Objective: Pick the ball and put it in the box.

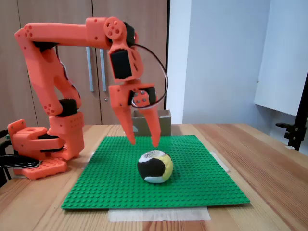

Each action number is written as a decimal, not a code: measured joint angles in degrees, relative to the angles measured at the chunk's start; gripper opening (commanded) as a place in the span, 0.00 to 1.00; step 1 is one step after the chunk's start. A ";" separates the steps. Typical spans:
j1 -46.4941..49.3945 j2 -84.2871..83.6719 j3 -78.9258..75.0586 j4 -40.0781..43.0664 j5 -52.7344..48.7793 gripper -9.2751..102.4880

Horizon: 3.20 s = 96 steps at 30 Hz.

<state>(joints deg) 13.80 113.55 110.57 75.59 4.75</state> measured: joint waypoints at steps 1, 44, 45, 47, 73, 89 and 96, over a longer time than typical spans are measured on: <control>0.62 -0.44 0.00 0.00 0.00 0.38; -2.46 -6.50 10.28 -22.41 -4.57 0.31; -2.46 -6.50 10.28 -22.59 -4.66 0.29; -2.46 -6.50 10.28 -23.20 -5.10 0.25; -5.27 -6.68 -8.88 -12.48 -5.71 0.08; -21.88 -6.50 -33.05 2.81 -6.33 0.08; -32.78 -6.50 -34.89 3.34 -6.06 0.08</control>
<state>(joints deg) -18.98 107.05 75.67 78.93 -1.32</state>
